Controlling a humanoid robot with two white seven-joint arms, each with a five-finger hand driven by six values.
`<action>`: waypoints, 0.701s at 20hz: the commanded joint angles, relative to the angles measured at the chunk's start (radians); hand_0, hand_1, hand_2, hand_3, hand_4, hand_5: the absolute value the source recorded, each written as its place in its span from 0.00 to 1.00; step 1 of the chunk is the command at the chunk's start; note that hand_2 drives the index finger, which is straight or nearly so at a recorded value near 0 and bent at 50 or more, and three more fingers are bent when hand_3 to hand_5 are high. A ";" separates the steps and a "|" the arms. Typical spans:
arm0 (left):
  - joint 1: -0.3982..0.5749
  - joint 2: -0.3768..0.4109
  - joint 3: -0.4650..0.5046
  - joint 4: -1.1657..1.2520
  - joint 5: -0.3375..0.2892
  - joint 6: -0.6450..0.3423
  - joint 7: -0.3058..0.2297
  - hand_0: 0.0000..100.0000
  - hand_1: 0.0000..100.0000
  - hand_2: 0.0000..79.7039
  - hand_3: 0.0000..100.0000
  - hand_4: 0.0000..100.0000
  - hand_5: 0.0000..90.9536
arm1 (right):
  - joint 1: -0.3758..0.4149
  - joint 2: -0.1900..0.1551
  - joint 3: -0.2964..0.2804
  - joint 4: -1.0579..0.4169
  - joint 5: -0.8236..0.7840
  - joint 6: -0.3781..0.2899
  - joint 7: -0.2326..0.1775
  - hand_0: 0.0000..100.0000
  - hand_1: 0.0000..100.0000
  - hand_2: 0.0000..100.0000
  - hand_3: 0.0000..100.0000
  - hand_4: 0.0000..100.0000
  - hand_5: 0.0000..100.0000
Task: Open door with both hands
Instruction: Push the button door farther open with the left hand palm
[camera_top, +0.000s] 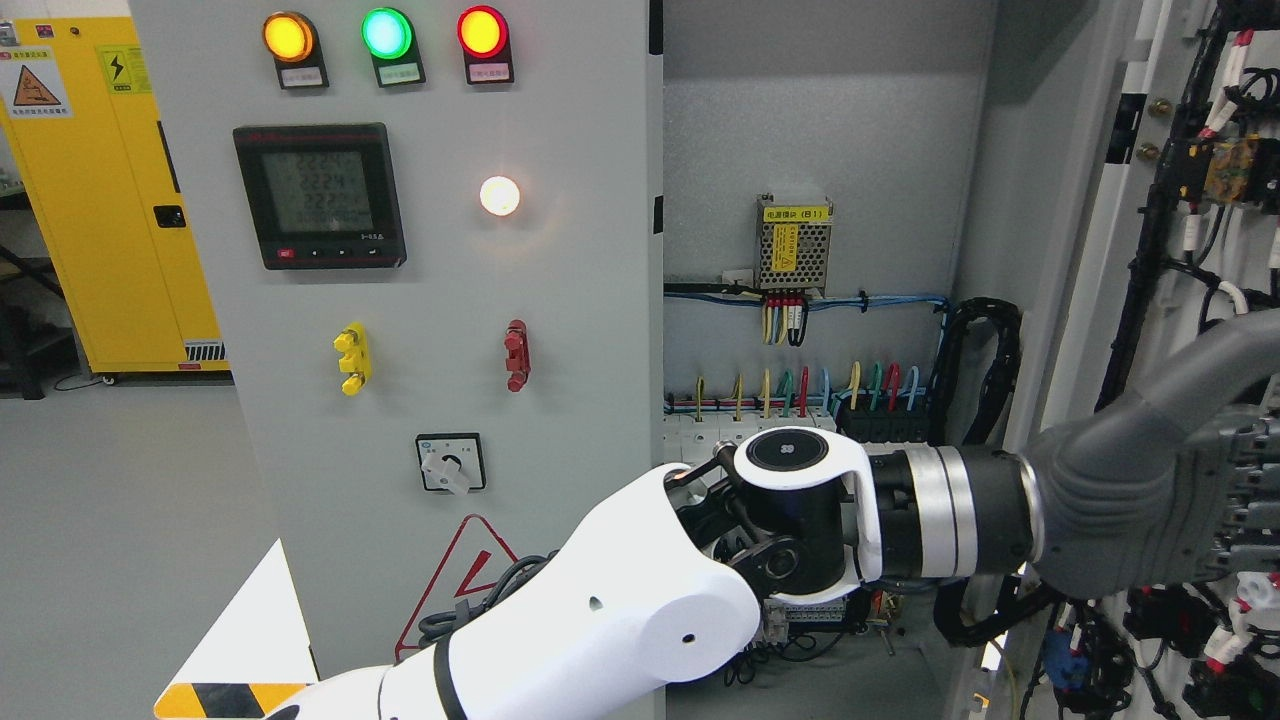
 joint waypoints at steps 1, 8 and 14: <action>-0.007 -0.045 -0.030 0.053 -0.003 -0.005 -0.004 0.00 0.00 0.00 0.00 0.00 0.00 | 0.000 0.000 0.000 0.000 0.000 0.000 0.000 0.21 0.07 0.00 0.00 0.00 0.00; -0.021 -0.042 -0.036 0.077 -0.003 -0.016 -0.006 0.00 0.00 0.00 0.00 0.00 0.00 | 0.000 0.000 0.000 0.000 0.000 0.000 0.000 0.21 0.07 0.00 0.00 0.00 0.00; -0.011 -0.009 0.091 0.062 0.000 -0.002 -0.001 0.00 0.00 0.00 0.00 0.00 0.00 | -0.002 0.000 0.000 0.000 0.000 0.000 0.000 0.21 0.07 0.00 0.00 0.00 0.00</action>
